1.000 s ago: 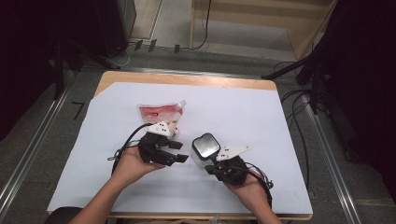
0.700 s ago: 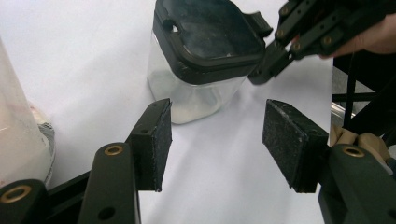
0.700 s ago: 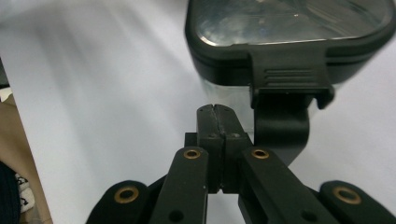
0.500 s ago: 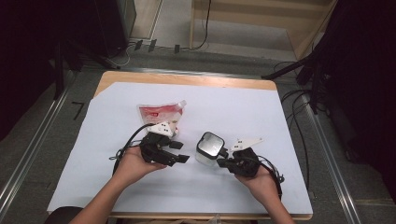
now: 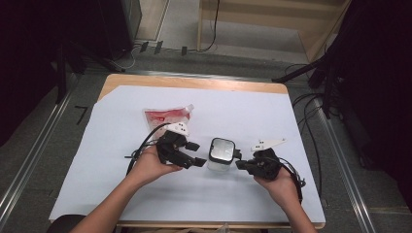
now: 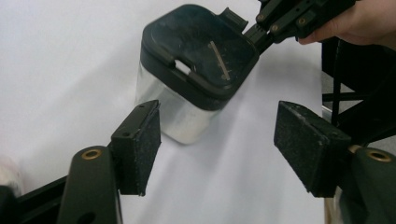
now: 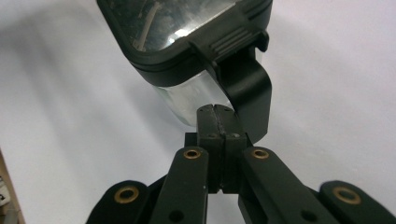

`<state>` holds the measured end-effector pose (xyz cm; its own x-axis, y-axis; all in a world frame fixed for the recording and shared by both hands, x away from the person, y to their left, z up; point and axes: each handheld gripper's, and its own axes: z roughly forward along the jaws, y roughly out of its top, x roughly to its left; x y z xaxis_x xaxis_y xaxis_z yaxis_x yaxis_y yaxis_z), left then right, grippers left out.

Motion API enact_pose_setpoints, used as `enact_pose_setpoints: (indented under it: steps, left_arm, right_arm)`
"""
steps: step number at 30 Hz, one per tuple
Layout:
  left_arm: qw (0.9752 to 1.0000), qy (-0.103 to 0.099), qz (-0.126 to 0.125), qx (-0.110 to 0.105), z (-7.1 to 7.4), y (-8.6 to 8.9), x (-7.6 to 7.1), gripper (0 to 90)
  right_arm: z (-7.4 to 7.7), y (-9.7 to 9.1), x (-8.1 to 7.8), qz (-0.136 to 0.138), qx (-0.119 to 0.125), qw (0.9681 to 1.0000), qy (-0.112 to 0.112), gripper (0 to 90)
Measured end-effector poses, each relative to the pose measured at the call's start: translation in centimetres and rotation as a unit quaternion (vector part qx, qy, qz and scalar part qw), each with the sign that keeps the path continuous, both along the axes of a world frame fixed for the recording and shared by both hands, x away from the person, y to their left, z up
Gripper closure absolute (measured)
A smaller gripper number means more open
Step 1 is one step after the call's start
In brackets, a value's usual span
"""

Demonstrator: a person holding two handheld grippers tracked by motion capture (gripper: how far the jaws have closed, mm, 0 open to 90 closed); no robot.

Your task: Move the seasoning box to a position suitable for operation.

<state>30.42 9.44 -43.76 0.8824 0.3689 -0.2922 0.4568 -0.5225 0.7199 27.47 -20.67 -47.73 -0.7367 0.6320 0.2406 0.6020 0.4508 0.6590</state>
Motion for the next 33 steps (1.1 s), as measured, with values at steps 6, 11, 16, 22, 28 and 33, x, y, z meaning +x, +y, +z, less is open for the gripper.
enact_pose_setpoints:
  steps: [6,11,16,22,28,33]
  left_arm:
    - [0.9997,-0.009,-0.018,0.014,0.1,-1.5,0.9,22.5]
    - [0.9994,-0.02,-0.013,0.023,-0.3,-2.2,1.3,15.8]
    - [0.9996,-0.02,-0.011,0.015,-0.4,-2.9,1.4,14.4]
    - [0.999,-0.025,-0.008,0.035,-1.2,-3.8,1.6,9.6]
    - [0.9973,-0.052,-0.016,0.049,-1.9,-4.8,1.5,8.6]
    - [0.9977,-0.045,-0.015,0.049,-2.5,-5.3,1.8,8.8]
  right_arm:
    - [0.2,-0.4,0.6,-0.007,-0.008,0.9999,-0.006,90.0]
    - [0.3,-1.5,1.5,-0.027,-0.006,0.9995,-0.016,90.0]
    - [0.6,-2.3,1.7,-0.039,-0.004,0.999,-0.02,90.0]
    - [1.6,-2.9,1.1,-0.071,0.01,0.9966,-0.039,90.0]
    - [1.1,-2.3,1.9,-0.086,0.015,0.9957,-0.031,90.0]
    - [0.8,-1.9,2.1,-0.087,0.017,0.9956,-0.03,90.0]
